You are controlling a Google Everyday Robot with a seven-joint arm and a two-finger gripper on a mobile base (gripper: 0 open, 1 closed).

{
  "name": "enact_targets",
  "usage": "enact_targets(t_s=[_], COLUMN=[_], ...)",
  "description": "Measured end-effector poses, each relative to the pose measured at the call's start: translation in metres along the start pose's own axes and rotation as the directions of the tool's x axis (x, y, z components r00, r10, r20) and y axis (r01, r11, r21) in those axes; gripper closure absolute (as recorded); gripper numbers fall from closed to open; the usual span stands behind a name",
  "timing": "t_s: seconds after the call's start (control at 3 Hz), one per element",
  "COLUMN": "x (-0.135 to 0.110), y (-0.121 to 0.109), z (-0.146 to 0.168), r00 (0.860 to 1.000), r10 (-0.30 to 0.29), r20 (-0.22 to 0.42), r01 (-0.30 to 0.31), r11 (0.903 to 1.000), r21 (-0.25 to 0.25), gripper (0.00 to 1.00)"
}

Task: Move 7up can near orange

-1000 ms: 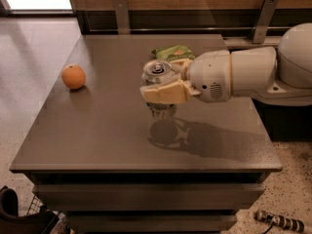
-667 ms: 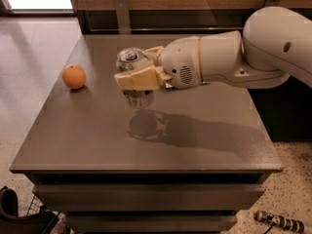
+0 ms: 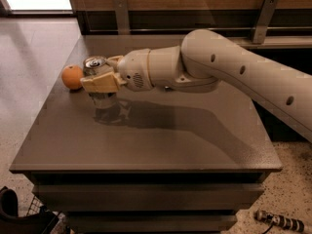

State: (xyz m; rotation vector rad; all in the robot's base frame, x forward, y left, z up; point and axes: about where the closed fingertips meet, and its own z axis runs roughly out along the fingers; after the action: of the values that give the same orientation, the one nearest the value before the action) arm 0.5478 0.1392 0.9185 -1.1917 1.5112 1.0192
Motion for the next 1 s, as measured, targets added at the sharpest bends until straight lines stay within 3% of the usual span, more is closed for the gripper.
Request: enact_targets(t_s=[0.33,1.0], x=[0.014,0.022], y=[-0.013,-0.033], z=[0.031,0.05], r00=[0.998,0.988], r10=[-0.067,-0.152], r20=[0.009,0.031], r01=[0.067,0.152], r11=[0.9976,0.9884], r21=[-0.016,-0.004], gripper=[1.0,0.98])
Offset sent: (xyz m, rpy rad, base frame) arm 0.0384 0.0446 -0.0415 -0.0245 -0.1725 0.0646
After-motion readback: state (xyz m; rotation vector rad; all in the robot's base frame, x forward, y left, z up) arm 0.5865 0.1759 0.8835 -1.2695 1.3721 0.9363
